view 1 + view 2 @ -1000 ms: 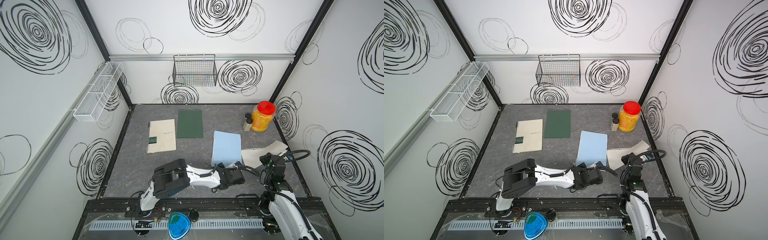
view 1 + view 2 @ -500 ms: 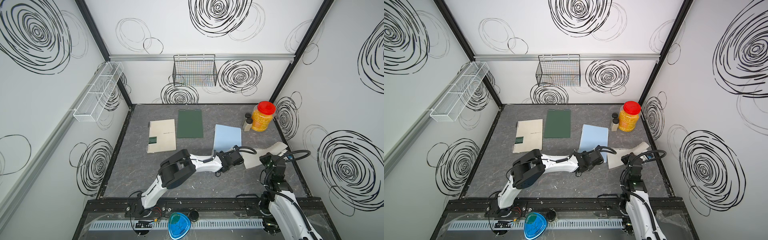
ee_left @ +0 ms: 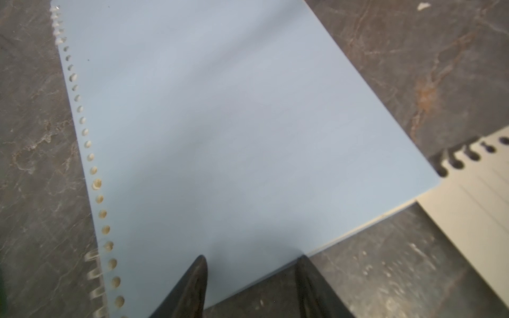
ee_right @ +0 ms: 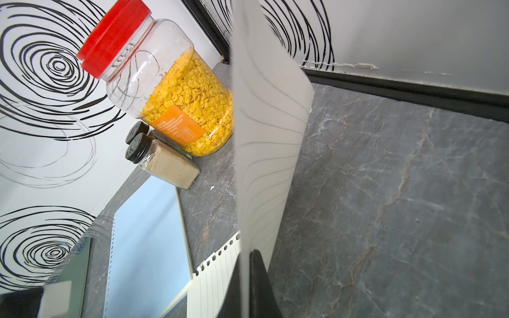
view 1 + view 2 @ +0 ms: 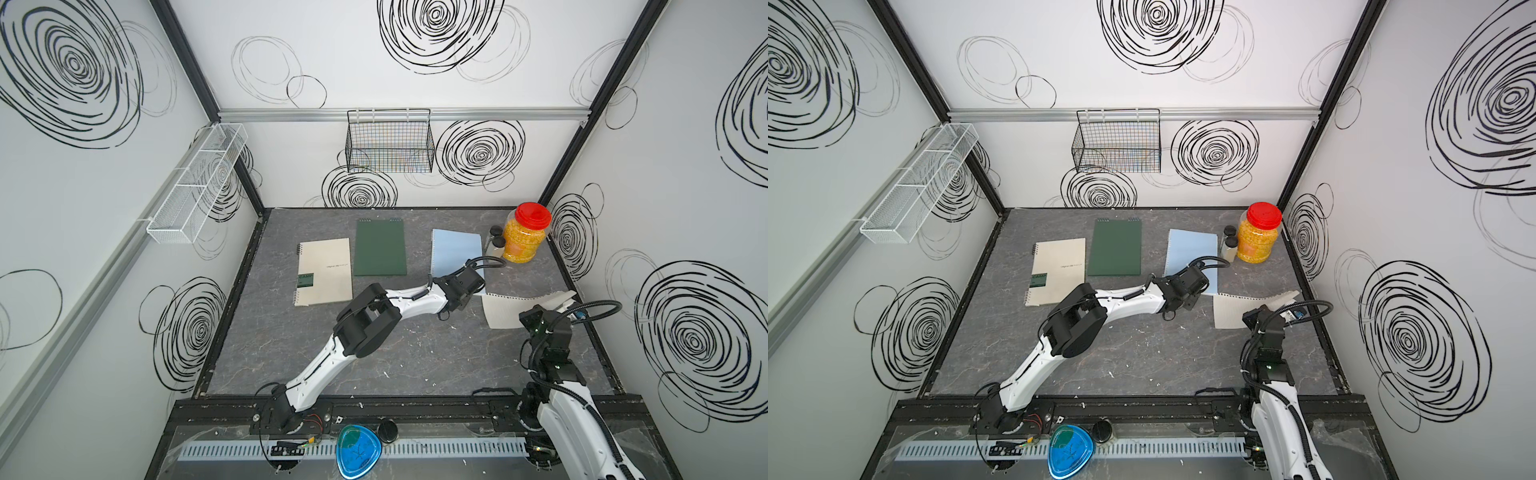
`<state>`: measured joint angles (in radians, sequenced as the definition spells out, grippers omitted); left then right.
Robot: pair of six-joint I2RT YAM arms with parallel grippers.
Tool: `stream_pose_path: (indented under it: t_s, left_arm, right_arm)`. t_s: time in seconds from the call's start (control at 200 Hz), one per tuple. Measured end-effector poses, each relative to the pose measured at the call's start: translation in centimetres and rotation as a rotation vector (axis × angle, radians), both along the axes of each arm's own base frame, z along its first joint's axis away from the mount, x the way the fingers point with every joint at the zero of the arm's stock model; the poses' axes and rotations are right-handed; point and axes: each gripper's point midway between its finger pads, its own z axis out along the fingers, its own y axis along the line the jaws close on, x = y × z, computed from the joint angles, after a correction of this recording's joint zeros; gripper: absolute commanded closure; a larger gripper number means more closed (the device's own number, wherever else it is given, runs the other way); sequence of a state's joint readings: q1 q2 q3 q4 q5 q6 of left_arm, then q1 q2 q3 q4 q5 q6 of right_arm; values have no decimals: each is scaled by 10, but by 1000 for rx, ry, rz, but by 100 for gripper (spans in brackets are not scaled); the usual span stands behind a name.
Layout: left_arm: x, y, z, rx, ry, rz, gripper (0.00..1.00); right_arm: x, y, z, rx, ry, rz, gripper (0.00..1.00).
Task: Tear off pages from different notebooks
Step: Move the notebook to the center of the board.
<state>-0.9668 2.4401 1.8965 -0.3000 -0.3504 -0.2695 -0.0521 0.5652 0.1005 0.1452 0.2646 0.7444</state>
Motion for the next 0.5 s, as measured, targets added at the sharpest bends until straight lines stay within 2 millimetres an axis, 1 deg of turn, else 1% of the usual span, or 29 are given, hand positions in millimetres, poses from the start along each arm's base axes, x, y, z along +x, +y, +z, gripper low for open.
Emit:
stream_pose_path:
  t_s: [0.11, 0.23, 0.37, 0.5]
  left_arm:
    - [10, -4, 0, -23, 4, 6, 45]
    - [12, -6, 1, -37, 23, 6, 45]
    - [11, -6, 2, -47, 33, 2, 42]
    - [0, -1, 3, -36, 49, -9, 41]
  right_arm:
    - [-1, -2, 4, -3, -17, -10, 100]
    - [-3, -5, 6, 3, -30, -36, 100]
    - [-6, -12, 4, 21, -35, -75, 100]
    - [-10, -25, -6, 56, -3, -131, 100]
